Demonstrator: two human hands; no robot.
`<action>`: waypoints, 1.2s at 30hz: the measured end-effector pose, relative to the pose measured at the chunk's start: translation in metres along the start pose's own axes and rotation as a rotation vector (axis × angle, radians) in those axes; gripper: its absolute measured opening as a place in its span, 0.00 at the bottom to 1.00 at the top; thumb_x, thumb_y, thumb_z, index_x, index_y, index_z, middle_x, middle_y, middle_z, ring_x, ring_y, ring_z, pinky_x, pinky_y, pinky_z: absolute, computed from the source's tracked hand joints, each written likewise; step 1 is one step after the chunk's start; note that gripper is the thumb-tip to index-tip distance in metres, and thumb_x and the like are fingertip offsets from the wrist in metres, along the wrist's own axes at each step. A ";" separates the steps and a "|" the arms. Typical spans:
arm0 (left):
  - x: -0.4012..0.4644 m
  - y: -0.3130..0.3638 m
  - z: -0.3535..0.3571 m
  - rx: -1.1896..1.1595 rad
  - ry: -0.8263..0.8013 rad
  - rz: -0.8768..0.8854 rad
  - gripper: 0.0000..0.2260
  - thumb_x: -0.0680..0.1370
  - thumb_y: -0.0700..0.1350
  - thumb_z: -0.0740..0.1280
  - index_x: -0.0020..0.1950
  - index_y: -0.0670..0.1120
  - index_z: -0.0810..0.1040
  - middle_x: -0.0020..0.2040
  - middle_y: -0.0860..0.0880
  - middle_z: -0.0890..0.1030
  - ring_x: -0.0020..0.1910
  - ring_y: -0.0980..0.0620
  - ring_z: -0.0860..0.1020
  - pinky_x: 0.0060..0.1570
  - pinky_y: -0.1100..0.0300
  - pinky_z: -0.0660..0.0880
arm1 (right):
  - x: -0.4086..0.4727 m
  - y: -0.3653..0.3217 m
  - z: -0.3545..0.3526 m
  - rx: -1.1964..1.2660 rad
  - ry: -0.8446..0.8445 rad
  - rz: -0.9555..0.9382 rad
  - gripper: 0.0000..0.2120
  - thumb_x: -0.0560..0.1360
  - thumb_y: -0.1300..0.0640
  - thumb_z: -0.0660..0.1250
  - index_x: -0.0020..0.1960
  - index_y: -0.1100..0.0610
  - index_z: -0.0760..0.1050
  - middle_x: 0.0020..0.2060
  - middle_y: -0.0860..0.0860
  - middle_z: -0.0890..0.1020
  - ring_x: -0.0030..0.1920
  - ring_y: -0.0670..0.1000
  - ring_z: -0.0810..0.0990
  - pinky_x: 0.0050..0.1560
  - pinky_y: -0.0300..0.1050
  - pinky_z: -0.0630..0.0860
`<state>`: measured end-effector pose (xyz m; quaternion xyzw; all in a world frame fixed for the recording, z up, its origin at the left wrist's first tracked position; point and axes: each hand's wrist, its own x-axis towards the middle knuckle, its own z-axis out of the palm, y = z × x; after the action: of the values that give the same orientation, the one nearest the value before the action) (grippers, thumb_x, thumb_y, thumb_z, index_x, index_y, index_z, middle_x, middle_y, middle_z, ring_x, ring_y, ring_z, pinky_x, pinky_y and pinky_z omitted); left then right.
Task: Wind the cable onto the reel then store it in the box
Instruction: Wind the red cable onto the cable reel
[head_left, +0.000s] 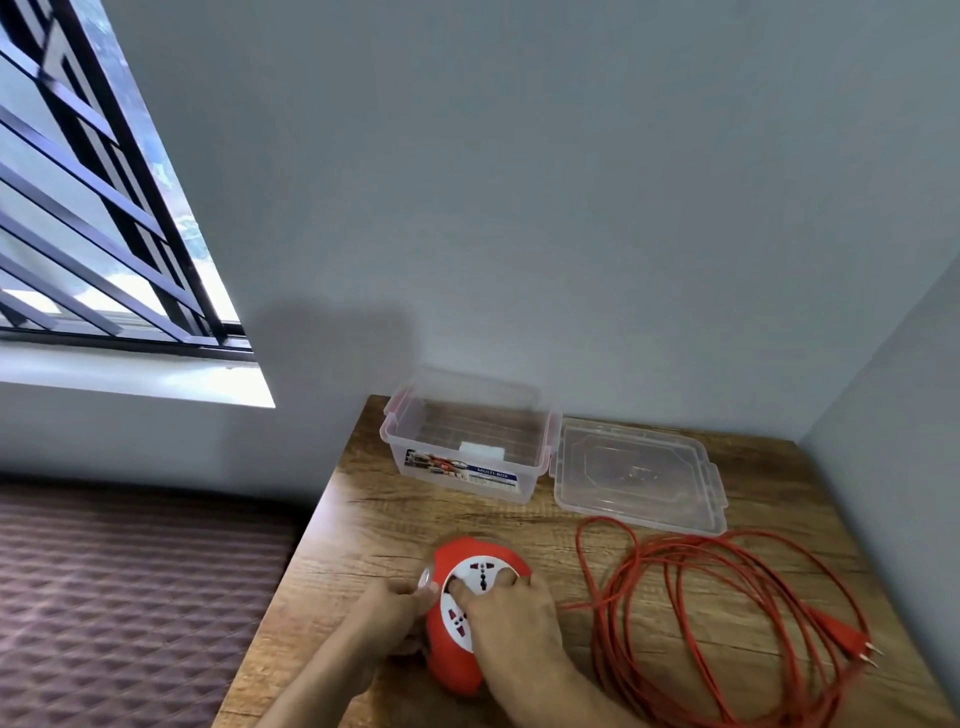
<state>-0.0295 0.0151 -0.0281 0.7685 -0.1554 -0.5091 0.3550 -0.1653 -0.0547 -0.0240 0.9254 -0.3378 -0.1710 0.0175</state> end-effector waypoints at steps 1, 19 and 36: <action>0.001 -0.001 -0.001 -0.024 -0.020 -0.015 0.09 0.82 0.45 0.69 0.47 0.41 0.84 0.31 0.49 0.81 0.34 0.52 0.78 0.40 0.57 0.80 | -0.001 0.003 -0.001 0.045 -0.012 0.005 0.30 0.79 0.52 0.65 0.77 0.45 0.58 0.64 0.63 0.76 0.65 0.62 0.73 0.66 0.60 0.63; -0.011 0.022 -0.010 -0.028 0.004 0.158 0.11 0.83 0.41 0.66 0.50 0.37 0.86 0.47 0.33 0.87 0.41 0.42 0.84 0.47 0.45 0.83 | -0.032 0.057 -0.025 0.189 0.195 -0.423 0.29 0.77 0.63 0.62 0.72 0.41 0.64 0.76 0.55 0.64 0.63 0.61 0.75 0.55 0.59 0.76; -0.006 0.103 -0.039 0.364 -0.189 0.214 0.06 0.78 0.44 0.72 0.54 0.46 0.83 0.49 0.46 0.88 0.48 0.47 0.86 0.48 0.53 0.82 | -0.006 0.065 -0.042 -0.149 0.276 -0.717 0.29 0.79 0.51 0.67 0.74 0.36 0.58 0.63 0.62 0.73 0.33 0.61 0.81 0.29 0.53 0.80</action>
<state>0.0157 -0.0382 0.0581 0.7479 -0.3578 -0.5020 0.2464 -0.1959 -0.1048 0.0270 0.9952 0.0260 -0.0641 0.0692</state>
